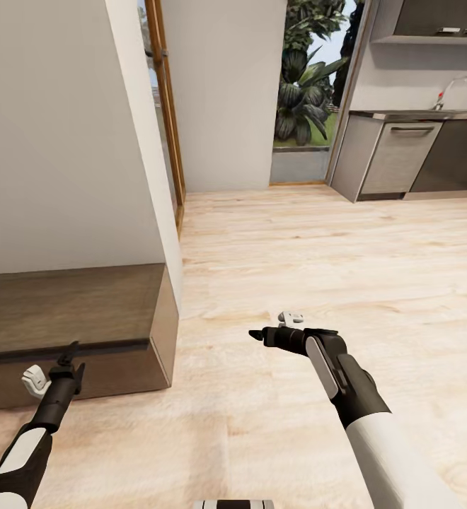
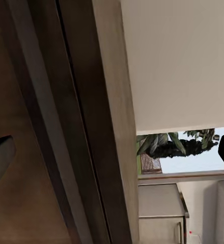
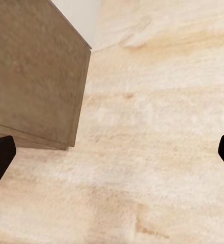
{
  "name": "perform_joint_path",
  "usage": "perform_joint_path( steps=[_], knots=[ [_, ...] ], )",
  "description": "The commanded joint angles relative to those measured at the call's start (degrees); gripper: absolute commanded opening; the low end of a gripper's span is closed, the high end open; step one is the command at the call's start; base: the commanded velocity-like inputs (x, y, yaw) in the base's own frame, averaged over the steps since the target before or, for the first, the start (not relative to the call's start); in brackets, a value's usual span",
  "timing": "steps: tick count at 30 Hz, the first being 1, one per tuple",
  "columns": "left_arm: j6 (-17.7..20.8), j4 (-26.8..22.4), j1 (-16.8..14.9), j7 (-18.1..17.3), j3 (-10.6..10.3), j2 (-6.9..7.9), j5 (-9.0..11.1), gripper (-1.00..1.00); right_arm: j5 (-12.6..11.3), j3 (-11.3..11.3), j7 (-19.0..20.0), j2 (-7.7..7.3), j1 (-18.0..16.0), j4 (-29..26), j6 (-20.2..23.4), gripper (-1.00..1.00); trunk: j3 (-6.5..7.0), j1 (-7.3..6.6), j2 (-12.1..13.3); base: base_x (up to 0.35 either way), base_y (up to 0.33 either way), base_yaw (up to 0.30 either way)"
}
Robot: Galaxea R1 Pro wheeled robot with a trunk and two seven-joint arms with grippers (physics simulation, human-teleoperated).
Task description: Place each of the two pumpkins and all three candles from the living room inside a cabinet in the living room (use any cabinet), then make sure every cabinet is closed, and position the cauldron so it is next to a table in the living room.
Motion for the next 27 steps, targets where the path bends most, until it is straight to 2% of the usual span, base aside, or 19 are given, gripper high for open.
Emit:
perform_joint_path(
  steps=[1, 23, 27],
  knots=[
    [0.57, 0.04, -0.03, -0.13, 0.07, 0.0, 0.53, 1.0, 0.18, -0.05, 0.22, 0.01, -0.03, -0.04, 0.23, 1.0, -0.05, -0.01, -0.02, 0.0, 0.0, 0.0],
    [0.57, 0.05, -0.03, 0.12, 0.16, 0.08, 0.51, 1.0, 0.18, -0.05, 0.22, 0.01, -0.03, -0.04, 0.27, 1.0, -0.05, -0.01, -0.02, 0.0, 0.0, 0.0],
    [0.57, 0.05, -0.03, 0.13, 0.16, 0.09, 0.46, 1.0, 0.18, -0.05, 0.22, 0.01, -0.03, -0.04, 0.24, 1.0, -0.93, 0.09, -0.07, 0.0, 0.0, 0.0]
  ],
)
